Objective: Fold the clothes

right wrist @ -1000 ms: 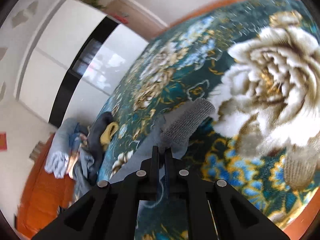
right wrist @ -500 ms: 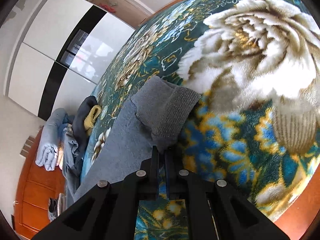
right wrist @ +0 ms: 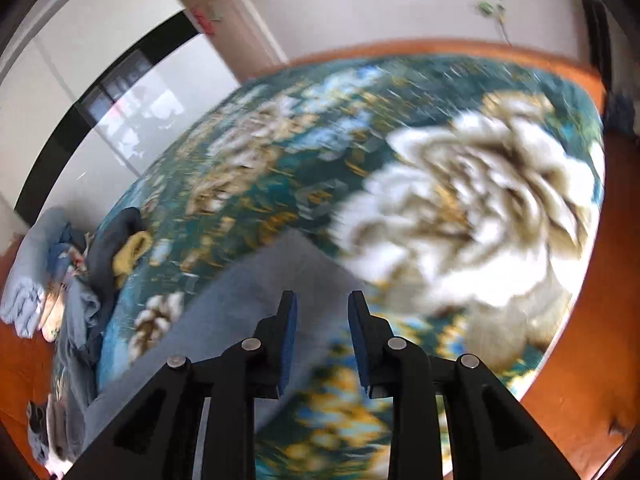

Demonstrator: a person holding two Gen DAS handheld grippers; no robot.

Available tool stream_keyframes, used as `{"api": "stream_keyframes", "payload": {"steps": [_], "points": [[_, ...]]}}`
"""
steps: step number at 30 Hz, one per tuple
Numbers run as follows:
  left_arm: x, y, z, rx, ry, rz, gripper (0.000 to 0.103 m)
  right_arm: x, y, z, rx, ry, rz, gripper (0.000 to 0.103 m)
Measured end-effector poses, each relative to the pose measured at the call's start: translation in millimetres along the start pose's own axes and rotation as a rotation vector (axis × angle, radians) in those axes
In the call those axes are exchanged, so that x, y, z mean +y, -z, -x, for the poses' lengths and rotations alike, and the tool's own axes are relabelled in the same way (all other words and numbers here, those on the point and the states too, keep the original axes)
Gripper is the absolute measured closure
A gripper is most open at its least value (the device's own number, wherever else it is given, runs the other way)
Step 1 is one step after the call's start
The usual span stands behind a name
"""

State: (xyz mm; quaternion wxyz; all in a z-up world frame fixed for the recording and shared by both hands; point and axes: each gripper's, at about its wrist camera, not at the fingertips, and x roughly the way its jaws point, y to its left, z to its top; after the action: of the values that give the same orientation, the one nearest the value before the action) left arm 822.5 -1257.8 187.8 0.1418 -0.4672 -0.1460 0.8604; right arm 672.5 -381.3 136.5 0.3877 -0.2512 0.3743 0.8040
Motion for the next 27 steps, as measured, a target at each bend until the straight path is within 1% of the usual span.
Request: {"api": "stream_keyframes", "payload": {"steps": [2, 3, 4, 6, 7, 8, 11, 13, 14, 16, 17, 19, 21, 22, 24, 26, 27], "points": [[-43.2, -40.3, -45.3, 0.015, -0.085, -0.079, 0.041, 27.9, -1.6, 1.7, 0.005, -0.019, 0.07, 0.073], [-53.3, -59.1, -63.2, 0.021, -0.082, -0.092, 0.041, 44.9, 0.2, 1.1, 0.01, -0.033, 0.11, 0.073], [-63.7, -81.7, -89.4, 0.026, -0.064, -0.086, 0.041, 61.0, 2.3, 0.8, 0.015, -0.048, 0.148, 0.072], [-94.8, -135.9, -165.0, 0.054, -0.078, -0.049, 0.041, 89.0, 11.6, -1.1, 0.036, -0.107, 0.202, 0.071], [-107.5, -157.8, -197.7, 0.068, -0.088, -0.034, 0.041, 103.9, 17.0, -3.2, 0.049, -0.143, 0.228, 0.068], [-112.4, -165.4, -215.9, 0.081, -0.11, -0.028, 0.041, 117.6, 22.4, -4.9, 0.063, -0.177, 0.253, 0.064], [-124.6, -185.0, -266.2, 0.121, -0.171, -0.009, 0.041, 146.6, 37.1, -9.2, 0.102, -0.237, 0.299, 0.063], [-114.1, -176.4, -266.5, 0.143, -0.186, 0.007, 0.041, 166.6, 46.2, -16.1, 0.132, -0.269, 0.328, 0.063], [-106.8, -169.8, -260.0, 0.136, -0.197, 0.031, 0.042, 175.6, 49.2, -20.5, 0.147, -0.276, 0.338, 0.063], [-93.7, -161.6, -246.1, 0.103, -0.228, 0.071, 0.042, 193.3, 55.1, -29.5, 0.176, -0.291, 0.358, 0.063], [-95.2, -160.6, -242.2, 0.074, -0.259, 0.075, 0.042, 201.6, 57.0, -34.6, 0.192, -0.307, 0.357, 0.063], [-103.8, -157.9, -230.6, 0.018, -0.303, 0.074, 0.042, 219.9, 58.1, -47.7, 0.239, -0.391, 0.32, 0.063], [-117.1, -156.7, -219.5, -0.038, -0.331, 0.066, 0.042, 241.5, 54.2, -64.9, 0.292, -0.515, 0.249, 0.063], [-124.8, -159.5, -218.3, -0.062, -0.316, 0.054, 0.042, 253.3, 51.5, -74.4, 0.307, -0.542, 0.227, 0.063], [-122.4, -148.8, -193.1, -0.097, -0.271, 0.019, 0.041, 276.7, 46.4, -93.3, 0.337, -0.592, 0.186, 0.063], [-116.5, -143.0, -182.7, -0.091, -0.274, 0.002, 0.041, 299.8, 45.5, -112.5, 0.36, -0.616, 0.168, 0.063], [-108.8, -140.6, -180.0, -0.086, -0.275, 0.003, 0.041, 312.4, 45.9, -127.9, 0.386, -0.633, 0.139, 0.063]]}}
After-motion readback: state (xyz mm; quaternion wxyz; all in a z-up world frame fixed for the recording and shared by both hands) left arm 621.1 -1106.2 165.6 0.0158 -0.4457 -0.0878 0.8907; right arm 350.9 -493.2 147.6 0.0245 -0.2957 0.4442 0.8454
